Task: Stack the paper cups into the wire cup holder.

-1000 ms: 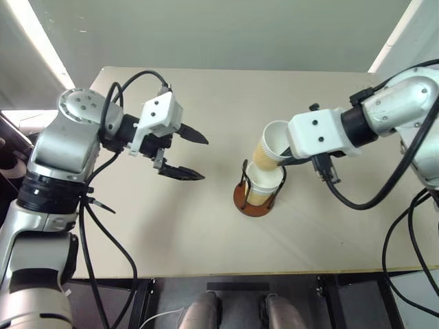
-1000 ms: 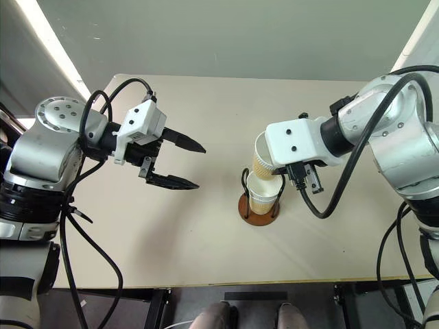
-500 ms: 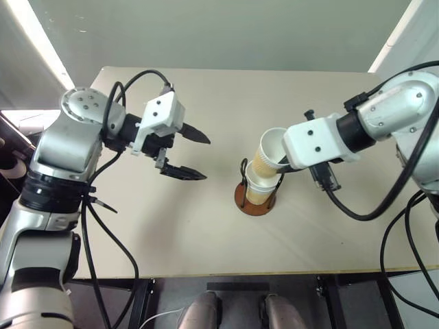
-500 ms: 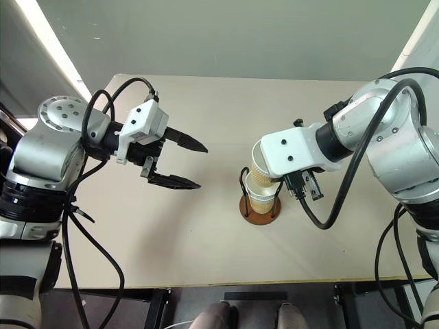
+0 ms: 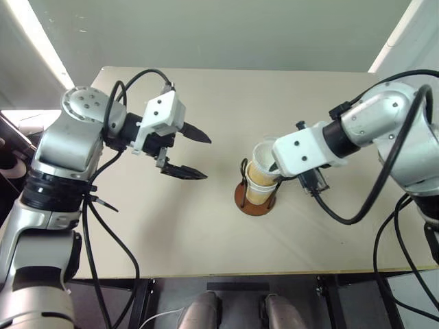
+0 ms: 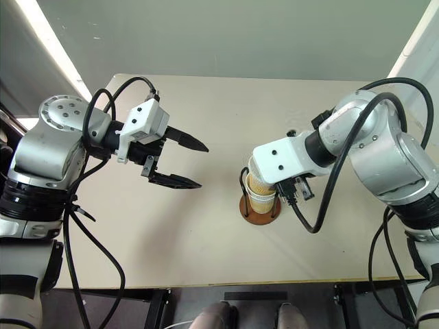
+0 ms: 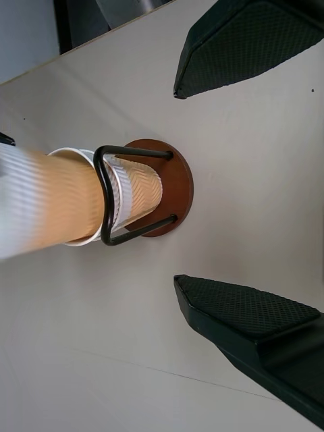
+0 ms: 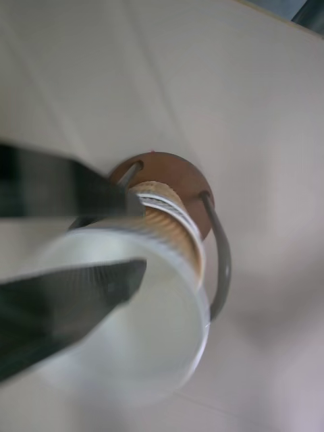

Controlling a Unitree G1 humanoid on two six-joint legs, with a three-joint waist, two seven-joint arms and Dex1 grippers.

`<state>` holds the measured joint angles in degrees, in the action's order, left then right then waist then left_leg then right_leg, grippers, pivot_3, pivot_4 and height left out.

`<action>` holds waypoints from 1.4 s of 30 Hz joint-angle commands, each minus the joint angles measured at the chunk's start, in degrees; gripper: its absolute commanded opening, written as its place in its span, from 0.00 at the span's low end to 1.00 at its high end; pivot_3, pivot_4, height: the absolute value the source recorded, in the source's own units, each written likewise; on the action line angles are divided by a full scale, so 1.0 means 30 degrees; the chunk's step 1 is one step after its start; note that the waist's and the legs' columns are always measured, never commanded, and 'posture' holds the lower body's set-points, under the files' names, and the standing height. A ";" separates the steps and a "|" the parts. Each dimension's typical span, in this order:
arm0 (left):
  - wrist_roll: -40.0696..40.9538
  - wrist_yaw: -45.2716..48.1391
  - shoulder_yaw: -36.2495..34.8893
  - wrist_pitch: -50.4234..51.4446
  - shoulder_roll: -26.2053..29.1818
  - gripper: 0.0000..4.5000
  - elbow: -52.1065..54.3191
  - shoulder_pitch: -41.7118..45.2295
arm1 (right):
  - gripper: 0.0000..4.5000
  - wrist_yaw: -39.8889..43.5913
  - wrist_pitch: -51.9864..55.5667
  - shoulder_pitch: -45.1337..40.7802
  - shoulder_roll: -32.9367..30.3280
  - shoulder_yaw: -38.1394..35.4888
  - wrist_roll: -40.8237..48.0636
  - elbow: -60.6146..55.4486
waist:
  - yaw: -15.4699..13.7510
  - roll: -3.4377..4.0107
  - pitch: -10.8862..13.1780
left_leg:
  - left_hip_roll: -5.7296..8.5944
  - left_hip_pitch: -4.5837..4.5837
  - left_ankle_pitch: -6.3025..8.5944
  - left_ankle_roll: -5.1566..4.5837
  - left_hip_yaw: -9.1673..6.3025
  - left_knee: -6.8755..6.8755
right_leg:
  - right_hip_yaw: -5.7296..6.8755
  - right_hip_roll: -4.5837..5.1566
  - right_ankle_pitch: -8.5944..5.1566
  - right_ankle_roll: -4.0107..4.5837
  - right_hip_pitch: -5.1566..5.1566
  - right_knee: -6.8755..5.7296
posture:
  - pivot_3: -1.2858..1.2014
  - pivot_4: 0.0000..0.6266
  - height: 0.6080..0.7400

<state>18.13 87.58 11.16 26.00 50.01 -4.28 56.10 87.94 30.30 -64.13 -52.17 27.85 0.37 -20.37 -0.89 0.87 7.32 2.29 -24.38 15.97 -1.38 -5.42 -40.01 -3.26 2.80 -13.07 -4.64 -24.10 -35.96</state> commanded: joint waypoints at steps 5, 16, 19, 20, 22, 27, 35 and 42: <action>0.0173 -0.0044 -0.0526 0.0035 0.0071 1.00 0.0348 0.0781 | 0.84 0.0408 -0.0249 -0.0316 0.0133 -0.0172 -0.0379 -0.0009 | 0.0002 0.0000 0.0000 | 0.0000 0.0000 0.0000 0.0000 0.0000 0.0003 | 0.0000 0.0000 -0.0001 0.0001 0.0001 0.0003 | 0.52 0.24 1.00; 0.0498 -0.1199 -0.1152 0.0745 -0.0068 1.00 0.0365 0.0724 | 0.99 -0.3258 0.5856 0.1254 0.0643 -0.5766 0.2799 0.0078 | -0.0119 -0.0003 0.0000 | 0.0008 -0.0021 0.0000 0.0001 -0.0002 0.0004 | 0.0003 0.0001 -0.0001 0.0001 0.0005 0.0027 | 0.52 0.24 1.00; 0.0694 -0.1550 -0.1435 0.1151 -0.0097 1.00 0.0604 0.0611 | 0.99 -0.4861 0.8464 0.2304 0.1102 -0.8379 0.4464 -0.0635 | -0.0112 -0.0002 0.0000 | 0.0008 -0.0016 -0.0001 0.0004 -0.0002 0.0009 | -0.0003 0.0000 -0.0001 0.0002 0.0009 0.0028 | 0.52 0.24 1.00; 0.0729 -0.1674 -0.1508 0.1254 -0.0100 1.00 0.0664 0.0578 | 0.99 -0.5303 0.9124 0.2614 0.1205 -0.9137 0.5011 -0.0862 | -0.0095 0.0000 0.0001 | 0.0005 -0.0013 -0.0005 0.0010 0.0000 0.0012 | -0.0003 -0.0001 -0.0002 0.0002 0.0005 0.0024 | 0.52 0.24 1.00; 0.0716 -0.1882 -0.1597 0.1332 -0.0029 1.00 0.0689 0.0527 | 0.99 -0.6242 1.0860 0.3186 0.1545 -1.0767 0.6194 -0.1249 | -0.0087 -0.0001 0.0001 | 0.0000 -0.0010 -0.0015 0.0028 0.0000 0.0026 | -0.0005 -0.0005 -0.0002 0.0002 -0.0004 0.0014 | 0.52 0.24 1.00; 0.0867 -0.2514 -0.1915 0.1622 0.0069 1.00 0.0773 0.0250 | 0.99 -0.7695 1.2630 0.5575 0.0800 -1.2903 0.7711 -0.1692 | -0.0149 -0.0002 0.0000 | 0.0007 -0.0003 -0.0017 0.0032 0.0000 0.0015 | -0.0009 -0.0004 -0.0002 0.0001 0.0014 0.0023 | 0.52 0.24 1.00; 0.1361 -0.3694 -0.2540 0.2192 0.0005 1.00 0.1504 -0.0641 | 0.99 -1.0687 1.1259 0.7616 0.1116 -1.3854 0.8237 -0.1316 | -0.0113 -0.0001 0.0001 | 0.0000 0.0023 -0.0020 0.0037 0.0001 0.0014 | -0.0012 -0.0007 -0.0001 -0.0001 0.0016 -0.0013 | 0.52 0.24 1.00; 0.1580 -0.4086 -0.2766 0.2513 0.0099 1.00 0.1989 -0.0976 | 0.99 -1.2200 1.1016 0.7963 0.1318 -1.4242 0.9134 -0.0767 | -0.0174 -0.0001 0.0001 | 0.0005 0.0027 -0.0021 0.0036 0.0003 0.0009 | -0.0011 -0.0007 0.0000 -0.0002 0.0021 -0.0012 | 0.52 0.24 1.00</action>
<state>22.18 75.75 5.05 33.31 49.60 -0.20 53.02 52.65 64.09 -39.80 -47.86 -11.80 26.53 -22.44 -1.41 0.87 7.32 2.31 -24.30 15.91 -1.27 -5.41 -39.98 -3.29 2.78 -13.07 -4.65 -24.04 -35.99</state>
